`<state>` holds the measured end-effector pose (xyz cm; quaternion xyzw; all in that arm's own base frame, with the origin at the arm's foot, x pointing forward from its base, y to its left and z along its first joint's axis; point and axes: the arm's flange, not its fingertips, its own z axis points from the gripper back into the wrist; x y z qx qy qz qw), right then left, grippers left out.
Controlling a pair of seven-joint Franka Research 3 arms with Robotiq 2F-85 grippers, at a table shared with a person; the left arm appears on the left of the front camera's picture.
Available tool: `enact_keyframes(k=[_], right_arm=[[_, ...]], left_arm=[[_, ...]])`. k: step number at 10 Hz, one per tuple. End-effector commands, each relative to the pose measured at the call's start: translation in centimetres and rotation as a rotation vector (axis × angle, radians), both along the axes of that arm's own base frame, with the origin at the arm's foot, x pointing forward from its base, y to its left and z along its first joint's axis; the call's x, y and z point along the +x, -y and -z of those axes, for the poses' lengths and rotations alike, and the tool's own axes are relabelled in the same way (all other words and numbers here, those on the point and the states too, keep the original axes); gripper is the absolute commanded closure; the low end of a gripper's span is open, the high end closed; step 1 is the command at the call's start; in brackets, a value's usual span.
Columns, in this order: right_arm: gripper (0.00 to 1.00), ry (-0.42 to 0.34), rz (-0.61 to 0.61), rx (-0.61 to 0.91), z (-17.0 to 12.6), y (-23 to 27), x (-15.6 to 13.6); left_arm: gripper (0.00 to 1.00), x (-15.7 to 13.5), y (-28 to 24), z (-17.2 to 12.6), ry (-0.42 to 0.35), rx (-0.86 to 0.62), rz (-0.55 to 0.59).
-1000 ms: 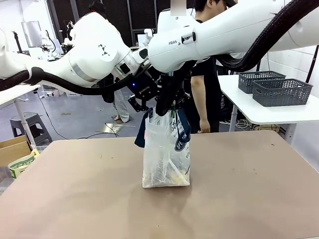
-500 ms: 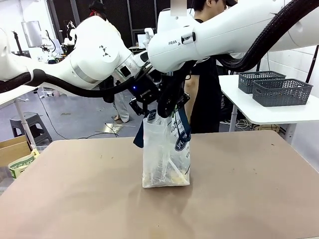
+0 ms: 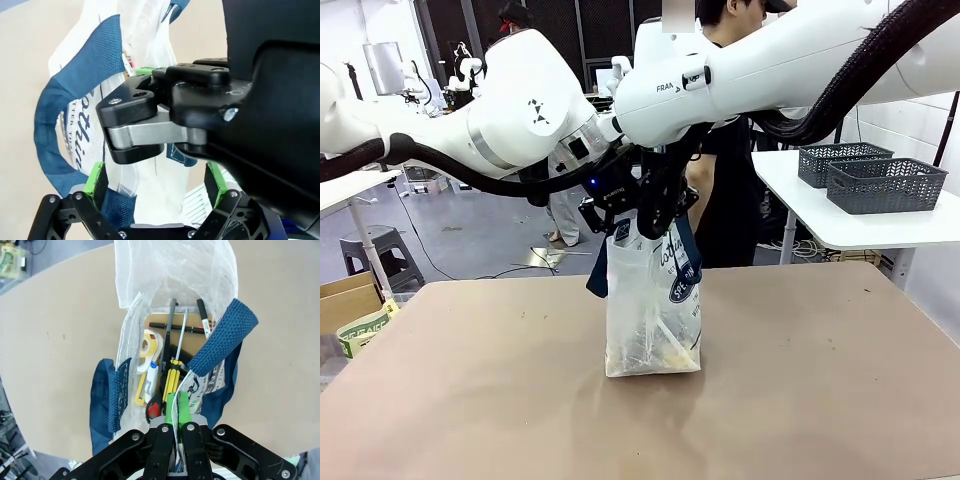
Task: Transfer purchased items from the store into the shopping bag.
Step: Move the Reusable shopping bag to the right side of the table.
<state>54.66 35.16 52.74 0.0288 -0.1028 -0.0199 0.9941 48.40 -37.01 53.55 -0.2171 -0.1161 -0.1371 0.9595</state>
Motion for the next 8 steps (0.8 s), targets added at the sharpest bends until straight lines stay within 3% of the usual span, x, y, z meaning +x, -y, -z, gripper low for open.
enact_keyframes(k=[1, 5, 8], right_arm=[[1.0, 0.016, 0.02, 0.018, 0.49, -0.07, 0.09], [1.0, 0.01, 0.015, 0.027, 0.46, 0.07, 0.17], [1.0, 0.004, 0.014, 0.04, 0.4, 0.18, 0.23]], left_arm=[[0.2, -0.43, 0.58, -0.18, 0.008, 0.069, -0.014], [1.0, -0.23, 0.7, -0.23, 0.026, 0.095, -0.027], [1.0, -0.27, 0.63, -0.32, 0.039, 0.116, -0.034]])
